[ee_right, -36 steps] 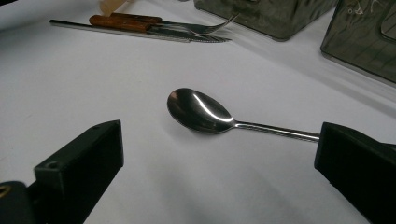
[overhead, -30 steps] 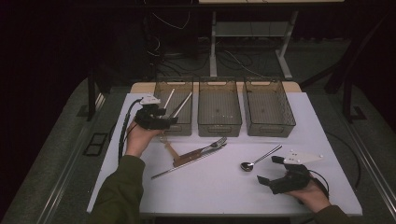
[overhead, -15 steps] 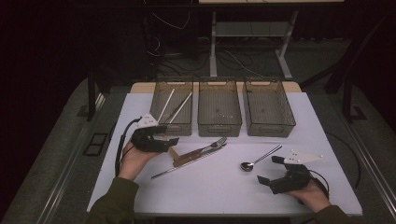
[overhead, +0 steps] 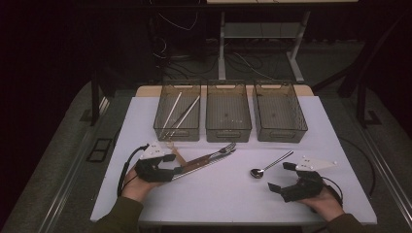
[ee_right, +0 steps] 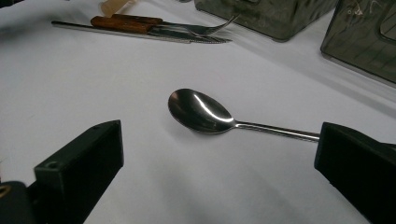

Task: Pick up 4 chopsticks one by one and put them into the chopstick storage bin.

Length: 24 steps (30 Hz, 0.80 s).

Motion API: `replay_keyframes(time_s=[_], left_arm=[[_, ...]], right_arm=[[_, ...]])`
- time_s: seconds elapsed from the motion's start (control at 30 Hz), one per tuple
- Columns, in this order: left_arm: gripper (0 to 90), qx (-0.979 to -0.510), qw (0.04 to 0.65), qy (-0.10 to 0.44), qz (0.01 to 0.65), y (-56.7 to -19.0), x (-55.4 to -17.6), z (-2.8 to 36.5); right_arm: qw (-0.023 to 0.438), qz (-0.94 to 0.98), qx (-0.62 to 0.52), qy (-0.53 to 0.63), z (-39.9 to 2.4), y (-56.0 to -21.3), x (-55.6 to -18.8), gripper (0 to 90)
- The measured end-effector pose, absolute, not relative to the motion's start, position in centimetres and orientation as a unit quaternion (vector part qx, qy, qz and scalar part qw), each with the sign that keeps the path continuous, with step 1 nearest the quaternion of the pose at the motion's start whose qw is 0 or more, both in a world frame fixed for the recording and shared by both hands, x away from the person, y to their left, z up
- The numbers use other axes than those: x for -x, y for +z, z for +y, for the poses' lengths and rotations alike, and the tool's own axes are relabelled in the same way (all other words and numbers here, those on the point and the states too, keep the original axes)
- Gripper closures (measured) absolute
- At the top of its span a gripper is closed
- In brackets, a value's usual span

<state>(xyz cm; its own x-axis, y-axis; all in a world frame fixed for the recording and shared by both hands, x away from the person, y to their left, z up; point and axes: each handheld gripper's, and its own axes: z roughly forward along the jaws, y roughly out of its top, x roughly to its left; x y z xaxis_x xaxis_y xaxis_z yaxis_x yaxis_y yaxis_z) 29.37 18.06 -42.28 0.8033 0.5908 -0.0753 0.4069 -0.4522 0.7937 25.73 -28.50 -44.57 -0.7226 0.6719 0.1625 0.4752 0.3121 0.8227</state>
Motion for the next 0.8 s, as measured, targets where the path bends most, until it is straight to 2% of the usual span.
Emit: replay_keyframes(time_s=[0.2,0.37,0.8], left_arm=[[60.3,-0.848,0.429,0.095,0.297,-42.9,-28.8,18.3],[67.7,-0.862,0.406,0.076,0.293,-43.6,-29.1,18.1],[76.5,-0.887,0.361,0.077,0.276,-44.5,-29.4,17.5]], right_arm=[[0.106,0.803,-0.357,0.465,-28.5,-44.5,-25.7,1.4],[0.107,0.803,-0.356,0.465,-28.5,-44.6,-25.6,1.4],[0.107,0.804,-0.355,0.465,-28.5,-44.6,-25.6,1.4]])
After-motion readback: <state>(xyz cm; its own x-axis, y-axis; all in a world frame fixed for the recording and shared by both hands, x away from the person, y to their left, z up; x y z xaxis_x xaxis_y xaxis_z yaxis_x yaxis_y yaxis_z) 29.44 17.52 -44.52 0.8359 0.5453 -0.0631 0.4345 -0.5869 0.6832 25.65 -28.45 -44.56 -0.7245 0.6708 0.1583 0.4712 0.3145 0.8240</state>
